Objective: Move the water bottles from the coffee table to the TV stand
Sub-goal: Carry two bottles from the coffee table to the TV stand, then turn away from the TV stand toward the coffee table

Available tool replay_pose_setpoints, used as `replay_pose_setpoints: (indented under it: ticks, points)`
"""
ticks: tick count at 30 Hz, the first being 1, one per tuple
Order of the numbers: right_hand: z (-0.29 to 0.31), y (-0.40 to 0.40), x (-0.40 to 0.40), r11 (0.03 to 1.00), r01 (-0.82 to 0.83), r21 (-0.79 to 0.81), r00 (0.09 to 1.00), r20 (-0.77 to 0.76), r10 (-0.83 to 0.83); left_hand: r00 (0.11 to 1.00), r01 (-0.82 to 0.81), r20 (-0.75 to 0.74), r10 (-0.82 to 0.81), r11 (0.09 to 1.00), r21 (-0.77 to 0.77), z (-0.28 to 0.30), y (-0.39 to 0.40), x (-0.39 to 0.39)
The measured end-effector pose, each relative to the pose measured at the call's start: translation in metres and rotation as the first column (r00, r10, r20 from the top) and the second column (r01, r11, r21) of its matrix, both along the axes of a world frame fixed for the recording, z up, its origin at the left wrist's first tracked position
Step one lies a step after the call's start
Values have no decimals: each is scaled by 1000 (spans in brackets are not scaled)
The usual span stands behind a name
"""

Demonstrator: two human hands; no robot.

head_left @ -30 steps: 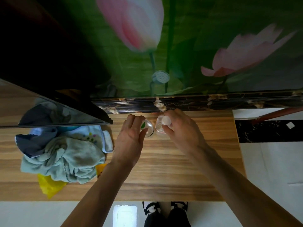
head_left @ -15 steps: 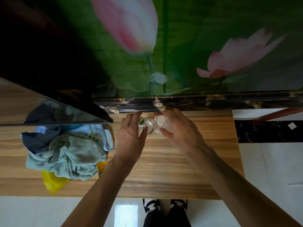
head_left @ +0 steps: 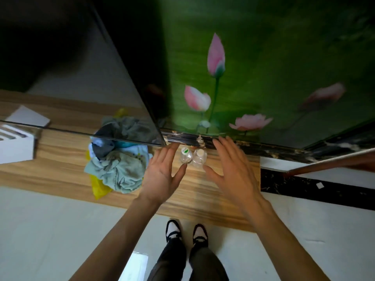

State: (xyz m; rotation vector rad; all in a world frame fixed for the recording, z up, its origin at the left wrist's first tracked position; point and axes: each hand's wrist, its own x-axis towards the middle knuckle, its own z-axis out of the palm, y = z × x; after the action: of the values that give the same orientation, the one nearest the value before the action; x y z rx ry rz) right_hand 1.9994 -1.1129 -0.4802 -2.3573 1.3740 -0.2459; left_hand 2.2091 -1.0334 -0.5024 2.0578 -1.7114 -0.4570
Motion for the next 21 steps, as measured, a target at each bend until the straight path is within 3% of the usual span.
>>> replay_pose_setpoints:
  ticks: [5,13,16,21]
  points:
    - [100,18,-1,986,-145,-88,989,-16,144,990,-130,-69,124,987,-98,95,48,11]
    - [211,42,40,857,-423,-295,881,90,465,938,-304,86,336,916,-260,200,139,43]
    - [239,54,76,793,-490,-363,815,134,564,872,-418,120,475,849,-324,229,184,56]
    - [274,101,153,659,-625,-419,653,182,735,684,-620,128,718,665,-417,267,275,81]
